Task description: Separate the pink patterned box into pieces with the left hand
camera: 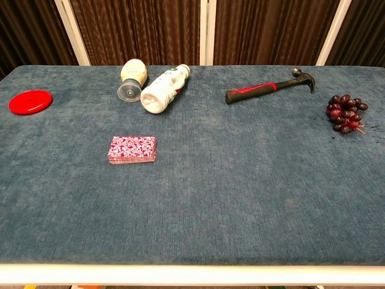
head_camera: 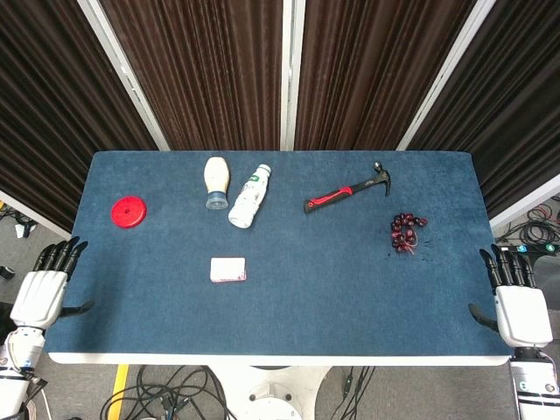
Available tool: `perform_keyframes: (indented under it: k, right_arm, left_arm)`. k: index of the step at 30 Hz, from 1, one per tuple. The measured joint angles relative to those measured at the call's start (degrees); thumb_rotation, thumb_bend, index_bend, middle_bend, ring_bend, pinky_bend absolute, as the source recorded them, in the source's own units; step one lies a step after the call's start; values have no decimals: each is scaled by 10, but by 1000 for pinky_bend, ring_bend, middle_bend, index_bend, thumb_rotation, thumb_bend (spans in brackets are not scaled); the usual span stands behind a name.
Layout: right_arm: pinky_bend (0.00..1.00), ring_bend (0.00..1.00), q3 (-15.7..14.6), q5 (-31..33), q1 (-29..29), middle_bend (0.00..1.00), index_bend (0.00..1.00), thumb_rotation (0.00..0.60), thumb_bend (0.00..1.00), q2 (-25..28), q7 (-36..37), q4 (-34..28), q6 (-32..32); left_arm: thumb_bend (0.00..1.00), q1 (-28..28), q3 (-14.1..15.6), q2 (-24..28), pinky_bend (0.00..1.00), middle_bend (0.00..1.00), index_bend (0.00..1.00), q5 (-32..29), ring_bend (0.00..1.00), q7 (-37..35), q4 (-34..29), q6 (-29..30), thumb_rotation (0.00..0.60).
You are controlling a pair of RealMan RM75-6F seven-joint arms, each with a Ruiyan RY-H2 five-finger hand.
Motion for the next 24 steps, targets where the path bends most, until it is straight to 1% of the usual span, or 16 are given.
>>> perform_keyframes:
  k: [10, 24]
  right_arm:
    - [0, 0, -1, 1, 1, 0, 0, 600, 115, 1, 5, 2, -4]
    - [0, 0, 7, 7, 3, 0, 0, 600, 115, 8, 29, 6, -4]
  left_arm:
    - [30, -4, 1, 1, 71, 16, 45, 4, 0, -1, -8, 2, 600]
    - [29, -32, -3, -7, 72, 21, 46, 16, 0, 11, -23, -21, 600]
